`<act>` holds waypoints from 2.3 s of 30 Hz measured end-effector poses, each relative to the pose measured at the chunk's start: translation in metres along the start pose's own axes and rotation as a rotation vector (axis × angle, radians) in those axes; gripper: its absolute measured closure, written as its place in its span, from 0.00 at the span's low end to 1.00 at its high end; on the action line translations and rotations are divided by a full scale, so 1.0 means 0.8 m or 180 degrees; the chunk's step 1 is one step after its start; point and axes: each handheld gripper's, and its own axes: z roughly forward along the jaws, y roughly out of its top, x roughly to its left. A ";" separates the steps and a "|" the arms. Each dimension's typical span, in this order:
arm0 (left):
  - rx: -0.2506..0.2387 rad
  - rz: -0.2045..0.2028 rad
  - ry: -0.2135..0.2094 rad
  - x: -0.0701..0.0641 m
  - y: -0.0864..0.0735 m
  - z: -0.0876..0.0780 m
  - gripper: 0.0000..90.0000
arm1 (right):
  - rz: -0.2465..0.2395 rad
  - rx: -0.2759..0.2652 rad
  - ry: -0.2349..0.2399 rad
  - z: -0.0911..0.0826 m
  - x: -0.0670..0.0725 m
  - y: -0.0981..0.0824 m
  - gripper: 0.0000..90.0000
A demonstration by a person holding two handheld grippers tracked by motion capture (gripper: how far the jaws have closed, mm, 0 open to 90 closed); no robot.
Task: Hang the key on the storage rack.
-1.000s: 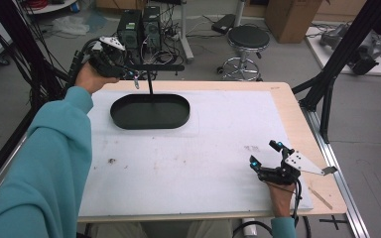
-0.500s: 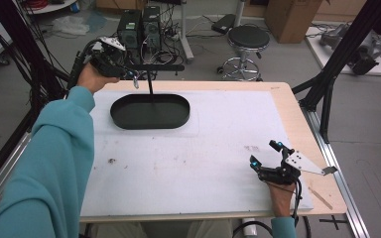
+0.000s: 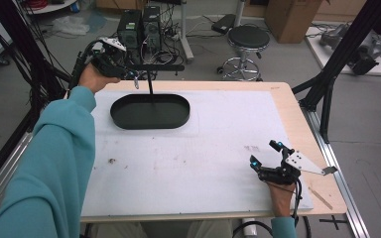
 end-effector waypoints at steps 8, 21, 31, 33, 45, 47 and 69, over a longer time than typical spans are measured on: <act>-0.0007 -0.0024 0.0025 0.002 -0.001 0.003 0.98 | 0.0009 -0.0004 0.0003 0.000 0.000 0.000 0.04; -0.0093 -0.0098 0.0085 0.011 -0.003 0.008 0.98 | 0.0000 -0.0008 0.0003 0.000 0.000 0.000 0.04; -0.0320 -0.0230 0.0512 0.016 -0.001 0.009 0.67 | 0.0002 -0.0009 0.0006 0.000 0.000 0.000 0.04; -0.0399 -0.0228 0.0547 0.016 -0.001 0.006 0.55 | 0.0003 -0.0013 0.0005 0.000 0.000 0.000 0.04; -0.1093 -0.0365 -0.0010 -0.016 -0.021 -0.034 0.02 | -0.0004 -0.0007 0.0001 0.000 0.000 0.000 0.04; -0.1153 -0.0296 -0.0023 -0.026 -0.030 -0.043 0.02 | -0.0009 0.0005 -0.0009 0.000 0.000 0.000 0.04; -0.1916 -0.0137 -0.0112 -0.129 -0.220 -0.062 0.02 | 0.0004 0.0000 -0.0007 0.000 0.000 0.000 0.04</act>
